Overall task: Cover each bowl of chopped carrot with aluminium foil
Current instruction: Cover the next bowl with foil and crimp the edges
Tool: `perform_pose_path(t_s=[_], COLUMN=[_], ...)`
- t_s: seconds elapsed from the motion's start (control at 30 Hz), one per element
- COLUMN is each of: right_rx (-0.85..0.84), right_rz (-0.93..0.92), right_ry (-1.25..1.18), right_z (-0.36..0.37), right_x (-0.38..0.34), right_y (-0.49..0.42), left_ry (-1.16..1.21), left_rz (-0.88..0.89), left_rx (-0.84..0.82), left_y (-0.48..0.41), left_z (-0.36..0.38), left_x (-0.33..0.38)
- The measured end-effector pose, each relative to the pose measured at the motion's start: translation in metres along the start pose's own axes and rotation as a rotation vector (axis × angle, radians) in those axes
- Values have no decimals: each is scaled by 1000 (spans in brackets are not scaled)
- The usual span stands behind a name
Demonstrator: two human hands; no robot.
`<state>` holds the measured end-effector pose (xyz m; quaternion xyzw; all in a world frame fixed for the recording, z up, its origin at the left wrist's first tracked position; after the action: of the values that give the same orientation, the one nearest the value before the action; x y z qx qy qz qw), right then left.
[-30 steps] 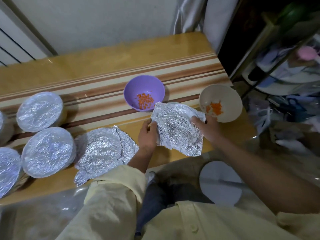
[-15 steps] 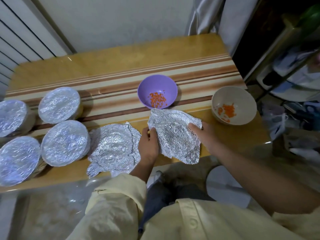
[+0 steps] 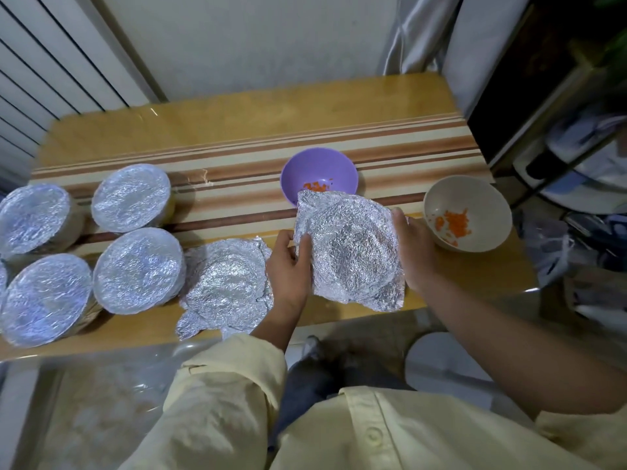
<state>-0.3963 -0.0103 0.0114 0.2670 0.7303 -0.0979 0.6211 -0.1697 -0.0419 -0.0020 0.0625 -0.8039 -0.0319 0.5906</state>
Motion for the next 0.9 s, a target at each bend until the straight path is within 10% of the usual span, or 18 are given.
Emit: perform_pose_path(t_s=[0.37, 0.9], right_rx=[-27, 39], right_rz=[59, 138], right_ry=[103, 209], right_z=[-6, 13], right_x=[20, 47], right_y=[-4, 6], left_ry=[-405, -267], left_rz=[-26, -152], left_rx=[-52, 34], left_y=[-4, 12], left_z=[-1, -14], left_x=[-13, -35])
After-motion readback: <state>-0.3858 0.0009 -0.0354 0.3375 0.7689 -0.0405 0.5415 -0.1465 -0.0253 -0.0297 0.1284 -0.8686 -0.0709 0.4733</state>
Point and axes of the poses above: each hand's wrist, its own y-axis away from the middle knuckle, its own z-axis out of the palm, x = y × z, the point moved 5 cm from there along -y, towards the middle knuckle, and after that the axes turned 2 degrees about -x, right-handed, at the moved point
